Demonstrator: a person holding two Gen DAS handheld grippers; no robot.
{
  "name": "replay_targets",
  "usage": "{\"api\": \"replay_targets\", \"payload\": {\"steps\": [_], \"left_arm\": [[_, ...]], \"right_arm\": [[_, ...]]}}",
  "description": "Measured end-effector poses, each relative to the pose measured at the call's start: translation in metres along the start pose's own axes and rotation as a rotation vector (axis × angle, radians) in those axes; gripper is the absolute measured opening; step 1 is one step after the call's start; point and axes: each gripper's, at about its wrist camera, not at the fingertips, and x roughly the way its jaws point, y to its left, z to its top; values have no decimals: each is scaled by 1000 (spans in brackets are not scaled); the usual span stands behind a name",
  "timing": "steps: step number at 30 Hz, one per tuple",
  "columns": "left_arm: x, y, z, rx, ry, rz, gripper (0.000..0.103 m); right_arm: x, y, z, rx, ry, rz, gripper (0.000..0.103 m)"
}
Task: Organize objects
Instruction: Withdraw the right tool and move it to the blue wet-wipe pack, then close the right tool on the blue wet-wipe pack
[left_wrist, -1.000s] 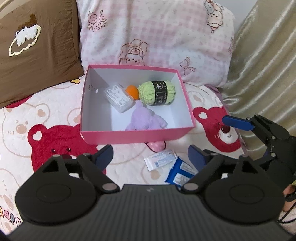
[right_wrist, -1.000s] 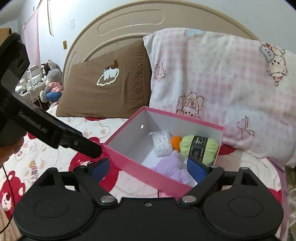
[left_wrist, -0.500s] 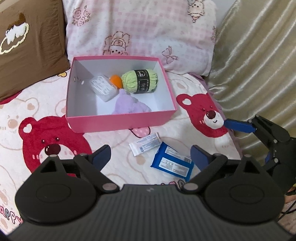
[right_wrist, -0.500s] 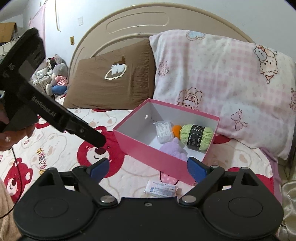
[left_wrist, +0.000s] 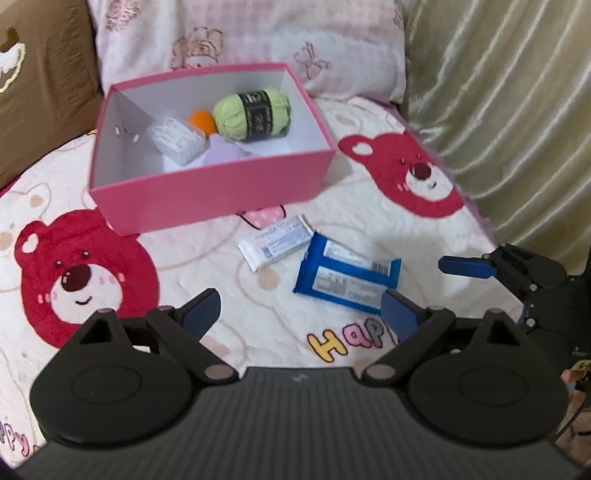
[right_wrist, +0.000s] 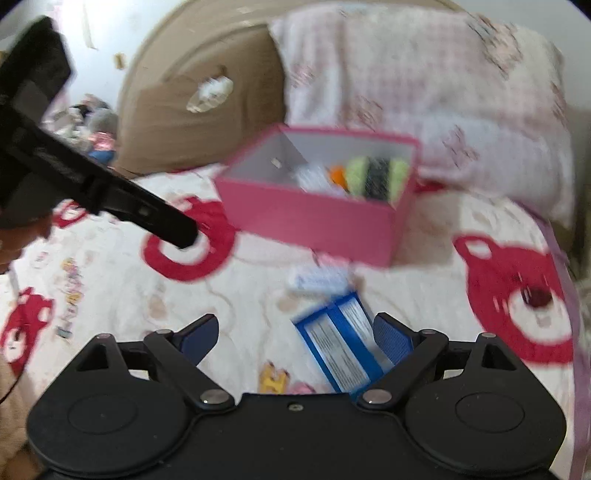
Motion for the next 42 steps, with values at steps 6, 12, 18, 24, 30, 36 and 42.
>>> {"api": "replay_targets", "payload": {"steps": [6,12,18,24,30,36,42], "left_arm": [[41,-3,-13,-43,45,-44,91],[77,1,-22,-46,30,-47,85],[107,6,-25,-46,1,-71,77],[139,7,-29,-75,-4,-112,66],[155,5,-31,-54,-24,-72,53],[163,10,-30,-107,-59,-98,37],[162,5,-32,-108,-65,-91,33]], "right_arm": [[29,-6,-27,24,21,-74,90],[51,-5,-39,-43,15,-147,89],[63,-11,-47,28,-22,-179,88],[72,-23,-56,123,-13,-205,83],[79,-37,-62,209,22,-200,64],[83,-51,-64,328,35,-153,45],[88,-45,-62,297,42,-187,41]]}}
